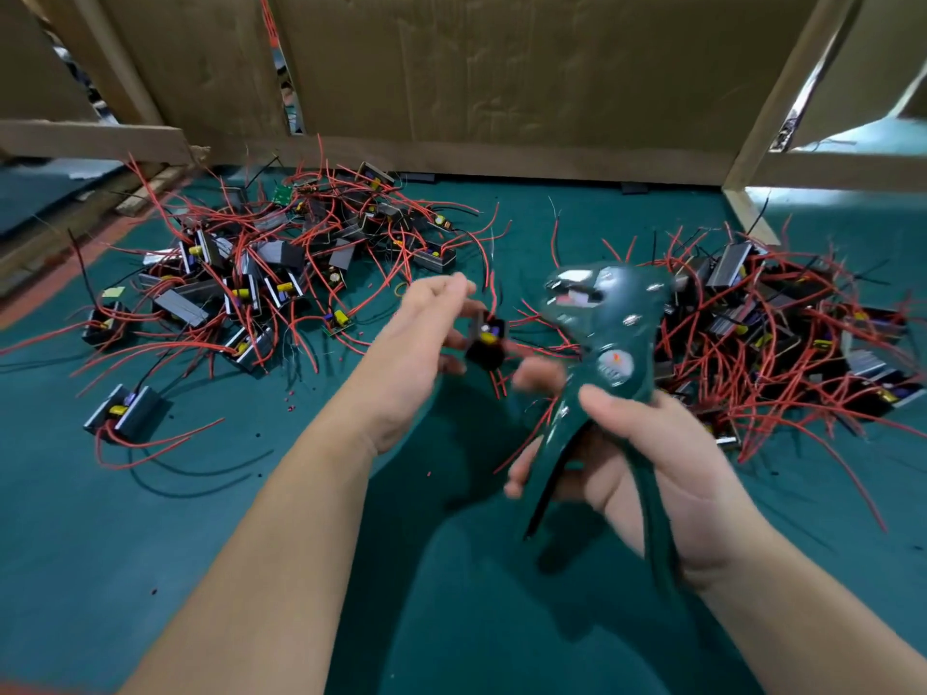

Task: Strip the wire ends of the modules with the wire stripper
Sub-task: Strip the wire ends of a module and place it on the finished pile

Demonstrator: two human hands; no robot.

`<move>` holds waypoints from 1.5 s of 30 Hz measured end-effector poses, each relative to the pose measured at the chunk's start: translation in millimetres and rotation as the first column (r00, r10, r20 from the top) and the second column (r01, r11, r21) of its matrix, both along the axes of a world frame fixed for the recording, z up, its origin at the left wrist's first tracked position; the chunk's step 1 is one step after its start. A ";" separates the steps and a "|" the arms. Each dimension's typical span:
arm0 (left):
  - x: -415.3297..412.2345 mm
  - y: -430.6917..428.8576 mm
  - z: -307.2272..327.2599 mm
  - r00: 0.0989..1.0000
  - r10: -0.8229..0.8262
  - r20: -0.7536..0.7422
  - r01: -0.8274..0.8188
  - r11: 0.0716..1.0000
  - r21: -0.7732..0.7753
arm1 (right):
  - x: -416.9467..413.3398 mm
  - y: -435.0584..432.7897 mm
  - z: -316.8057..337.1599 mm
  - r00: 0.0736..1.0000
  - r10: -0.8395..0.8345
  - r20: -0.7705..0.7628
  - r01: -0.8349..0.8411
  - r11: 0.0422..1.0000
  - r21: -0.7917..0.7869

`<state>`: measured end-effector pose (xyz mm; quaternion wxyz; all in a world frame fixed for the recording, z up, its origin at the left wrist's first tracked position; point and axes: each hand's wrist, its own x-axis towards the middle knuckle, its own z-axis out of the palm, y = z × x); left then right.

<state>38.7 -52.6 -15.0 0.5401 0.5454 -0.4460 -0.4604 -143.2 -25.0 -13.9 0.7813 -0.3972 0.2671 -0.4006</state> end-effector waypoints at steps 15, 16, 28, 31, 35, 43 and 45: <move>49.9 0.7 -13.6 0.371 0.196 0.908 -0.660 0.744 0.109 | -19.7 -15.4 4.5 0.962 -0.272 0.000 0.271 0.957 -0.107; 50.6 1.2 -12.9 0.359 0.204 0.911 -0.666 0.740 0.097 | -19.3 -13.8 6.2 0.963 -0.270 0.026 0.271 0.956 -0.116; 65.4 1.1 -14.0 0.391 0.431 0.813 -0.633 0.767 -0.103 | -22.4 -8.2 21.4 0.954 -0.186 0.234 0.227 0.960 -0.165; 61.5 4.7 -8.7 0.488 0.525 0.697 -0.588 0.788 -0.182 | -24.1 -9.3 25.1 0.956 -0.174 0.238 0.212 0.966 -0.148; 57.7 3.4 -4.1 0.552 0.510 0.660 -0.491 0.838 -0.236 | -26.3 -6.8 25.8 0.968 -0.063 0.241 0.094 0.989 -0.118; 55.6 1.1 -5.1 0.416 0.559 0.718 -0.555 0.781 -0.287 | -17.8 -4.7 21.0 0.952 0.106 0.288 -0.099 0.994 -0.040; 63.5 2.2 -6.6 0.312 0.536 0.784 -0.687 0.697 -0.203 | -15.4 -5.0 18.5 0.954 0.144 0.263 -0.147 0.989 -0.007</move>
